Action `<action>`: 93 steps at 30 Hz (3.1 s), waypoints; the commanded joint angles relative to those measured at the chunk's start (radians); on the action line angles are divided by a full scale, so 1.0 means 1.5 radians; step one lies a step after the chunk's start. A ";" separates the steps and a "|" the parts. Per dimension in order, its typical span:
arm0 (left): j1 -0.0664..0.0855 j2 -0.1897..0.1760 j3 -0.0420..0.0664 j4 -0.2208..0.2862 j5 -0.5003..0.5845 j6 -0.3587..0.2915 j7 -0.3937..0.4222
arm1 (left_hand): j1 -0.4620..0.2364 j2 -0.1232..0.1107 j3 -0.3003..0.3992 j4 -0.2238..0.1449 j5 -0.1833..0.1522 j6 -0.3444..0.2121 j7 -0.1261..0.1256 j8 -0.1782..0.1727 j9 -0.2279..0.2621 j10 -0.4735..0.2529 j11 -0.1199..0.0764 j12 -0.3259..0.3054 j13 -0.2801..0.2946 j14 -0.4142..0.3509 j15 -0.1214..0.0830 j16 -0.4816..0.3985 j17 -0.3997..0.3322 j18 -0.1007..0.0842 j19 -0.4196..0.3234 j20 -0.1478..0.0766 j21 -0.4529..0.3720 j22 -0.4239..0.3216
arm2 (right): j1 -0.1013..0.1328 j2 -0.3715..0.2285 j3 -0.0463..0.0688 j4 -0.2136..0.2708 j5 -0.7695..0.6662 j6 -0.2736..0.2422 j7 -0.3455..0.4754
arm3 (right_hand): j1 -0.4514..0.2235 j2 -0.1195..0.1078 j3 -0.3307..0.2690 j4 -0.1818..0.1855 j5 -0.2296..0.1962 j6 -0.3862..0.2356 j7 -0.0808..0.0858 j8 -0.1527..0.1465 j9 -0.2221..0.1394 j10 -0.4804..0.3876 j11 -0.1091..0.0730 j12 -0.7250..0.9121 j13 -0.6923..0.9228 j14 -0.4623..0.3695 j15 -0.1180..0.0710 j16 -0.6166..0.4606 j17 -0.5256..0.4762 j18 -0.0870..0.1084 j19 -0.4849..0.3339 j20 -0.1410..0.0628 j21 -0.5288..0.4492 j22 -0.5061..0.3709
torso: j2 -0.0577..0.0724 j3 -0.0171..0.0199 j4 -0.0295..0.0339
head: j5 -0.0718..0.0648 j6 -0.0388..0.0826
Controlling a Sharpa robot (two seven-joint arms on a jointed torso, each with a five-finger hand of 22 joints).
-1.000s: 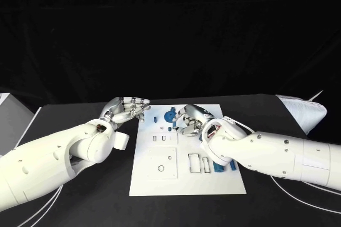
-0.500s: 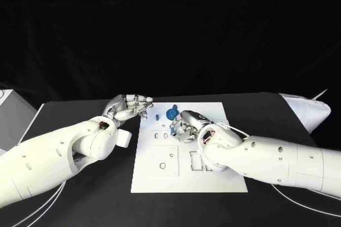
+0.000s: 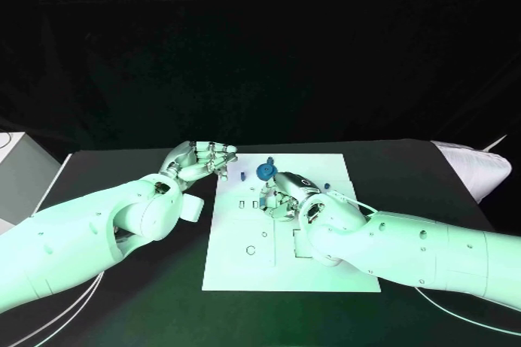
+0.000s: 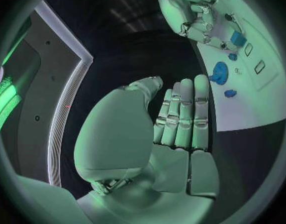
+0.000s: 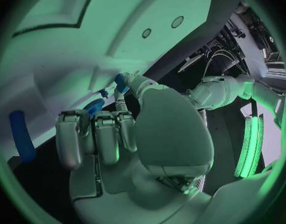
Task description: Assemble the parts on the task board
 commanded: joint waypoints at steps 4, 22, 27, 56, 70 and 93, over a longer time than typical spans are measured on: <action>0.000 0.000 0.000 0.003 -0.002 0.006 0.001 | -0.003 0.006 -0.001 -0.003 -0.004 -0.002 -0.004 0.003 0.001 0.003 0.000 0.004 0.001 0.003 -0.001 0.002 0.001 0.005 0.000 -0.005 0.003 0.001 | -0.004 0.005 0.000 -0.005 -0.021 -0.006 -0.002 | -0.007 0.000 0.003 -0.002 -0.003 0.003 -0.001 0.004 0.001 0.027 -0.003 0.002 0.136 0.070 -0.006 0.004 0.176 -0.008 0.045 -0.004 -0.001 0.115 | 0.000 0.0006 0.0000 | 0.002 -0.002; 0.001 -0.002 0.000 0.003 -0.002 0.006 0.000 | -0.005 0.005 -0.002 -0.002 -0.004 -0.002 -0.004 0.004 0.001 -0.001 0.001 0.004 0.001 0.004 -0.001 0.004 0.001 0.005 0.000 -0.006 0.005 0.001 | -0.008 0.008 0.000 -0.017 -0.021 -0.006 0.009 | -0.026 -0.017 -0.004 0.001 -0.006 -0.004 0.001 0.005 0.000 0.025 -0.001 0.000 0.134 0.070 -0.005 0.004 0.176 -0.008 0.045 -0.004 -0.002 0.114 | 0.001 0.0008 -0.0014 | 0.003 -0.007; 0.001 -0.003 0.000 0.003 -0.002 0.006 0.000 | -0.005 0.005 -0.002 -0.002 -0.004 -0.002 -0.004 0.004 0.001 -0.001 0.001 0.004 0.001 0.004 -0.001 0.004 0.001 0.005 0.000 -0.006 0.005 0.001 | -0.008 0.008 0.000 -0.018 -0.020 -0.006 0.013 | -0.032 -0.024 -0.009 0.002 -0.009 -0.010 0.002 0.004 -0.002 0.023 0.000 -0.003 0.132 0.070 -0.005 0.004 0.176 -0.008 0.045 -0.003 -0.003 0.113 | 0.000 0.0007 -0.0014 | 0.003 -0.009; 0.001 -0.004 0.000 0.002 -0.008 0.010 -0.010 | -0.010 0.003 -0.004 0.000 -0.004 -0.006 -0.003 0.003 0.002 -0.013 0.003 0.003 0.001 0.004 0.000 0.007 0.001 0.005 0.000 -0.006 0.007 0.001 | -0.008 -0.002 0.000 -0.012 -0.017 -0.024 0.030 | -0.050 -0.041 -0.055 0.015 -0.052 -0.054 0.012 -0.010 -0.012 -0.015 0.010 -0.041 0.101 0.070 0.004 0.004 0.176 -0.006 0.041 0.005 -0.012 0.106 | 0.000 0.0009 -0.0013 | 0.004 -0.008; 0.001 0.013 0.000 -0.014 -0.100 0.000 -0.103 | -0.035 0.005 -0.081 0.018 -0.003 -0.008 -0.017 0.075 0.037 -0.016 -0.020 0.240 0.150 0.125 -0.019 0.175 0.150 -0.014 0.098 -0.021 0.115 0.128 | 0.003 -0.067 0.002 0.060 0.028 -0.057 0.101 | -0.002 -0.015 -0.222 0.077 -0.113 -0.088 0.024 -0.011 -0.030 -0.033 0.022 -0.053 0.088 0.070 0.015 0.004 0.176 -0.005 0.041 0.016 -0.014 0.106 | -0.001 0.0022 -0.0037 | 0.004 -0.002; 0.079 0.110 -0.017 -0.101 -0.327 0.247 -0.520 | -0.156 0.040 -0.033 0.044 0.002 -0.050 -0.059 0.276 0.169 0.063 -0.058 0.741 0.602 0.363 -0.054 0.439 0.604 -0.067 0.280 -0.056 0.282 0.426 | 0.123 -0.179 0.016 0.029 0.362 -0.015 0.254 | 0.035 0.012 -0.172 0.072 0.001 -0.073 0.018 0.011 -0.032 -0.029 0.015 -0.048 0.089 0.070 0.010 0.004 0.176 -0.004 0.039 0.011 -0.020 0.103 | -0.022 0.0128 -0.0099 | 0.015 -0.007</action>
